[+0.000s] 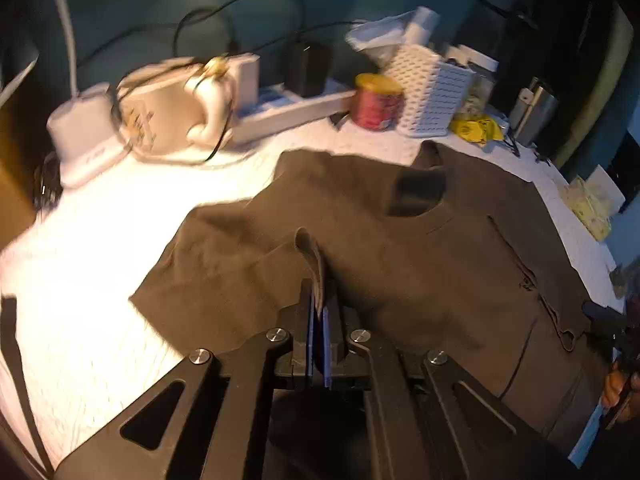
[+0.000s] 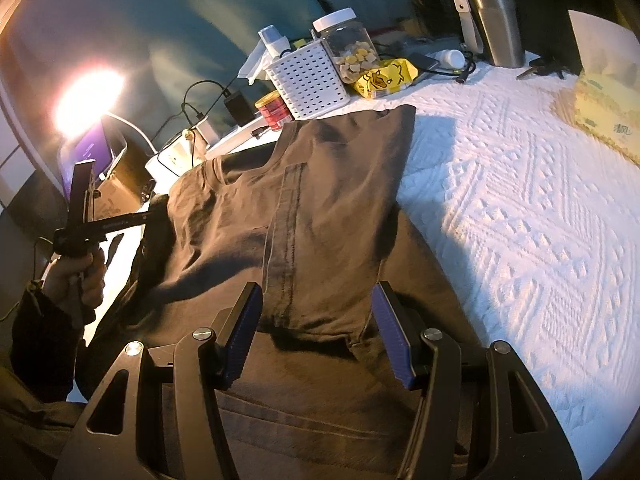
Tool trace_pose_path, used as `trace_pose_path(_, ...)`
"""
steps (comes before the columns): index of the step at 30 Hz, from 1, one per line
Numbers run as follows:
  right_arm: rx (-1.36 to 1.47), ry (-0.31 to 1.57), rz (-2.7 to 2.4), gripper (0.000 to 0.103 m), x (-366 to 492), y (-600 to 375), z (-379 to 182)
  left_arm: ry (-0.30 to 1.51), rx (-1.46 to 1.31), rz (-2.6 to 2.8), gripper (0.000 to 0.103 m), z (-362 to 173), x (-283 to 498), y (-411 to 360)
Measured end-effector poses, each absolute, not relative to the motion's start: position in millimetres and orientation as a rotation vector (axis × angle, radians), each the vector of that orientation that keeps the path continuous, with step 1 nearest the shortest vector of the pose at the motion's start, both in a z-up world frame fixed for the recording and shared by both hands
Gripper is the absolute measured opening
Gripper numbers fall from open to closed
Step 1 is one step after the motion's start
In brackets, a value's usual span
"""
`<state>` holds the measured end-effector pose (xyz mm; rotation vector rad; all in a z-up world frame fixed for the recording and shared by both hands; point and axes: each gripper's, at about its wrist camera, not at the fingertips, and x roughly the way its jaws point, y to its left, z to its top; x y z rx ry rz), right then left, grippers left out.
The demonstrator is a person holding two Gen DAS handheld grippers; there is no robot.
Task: Fold small clothes
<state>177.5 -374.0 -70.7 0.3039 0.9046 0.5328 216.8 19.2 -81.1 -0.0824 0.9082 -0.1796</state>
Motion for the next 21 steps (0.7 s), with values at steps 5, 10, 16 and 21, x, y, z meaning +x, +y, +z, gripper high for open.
trace_pose_path(5, 0.303, 0.903, 0.525, 0.060, 180, -375, -70, 0.851, -0.003, -0.230, 0.001, -64, 218, -9)
trace_pose_path(10, 0.302, 0.905, 0.523, 0.060, 180, -375, -70, 0.903, 0.068, -0.324, 0.001, -71, 223, -40)
trace_pose_path(16, 0.298, 0.902, 0.521, 0.060, 177, -374, -67, 1.056, 0.037, -0.344, 0.017, -101, 222, -43)
trace_pose_path(21, 0.285, 0.900, 0.527, 0.060, 171, -369, -63, 1.022, 0.038, -0.340, 0.045, -94, 193, -34)
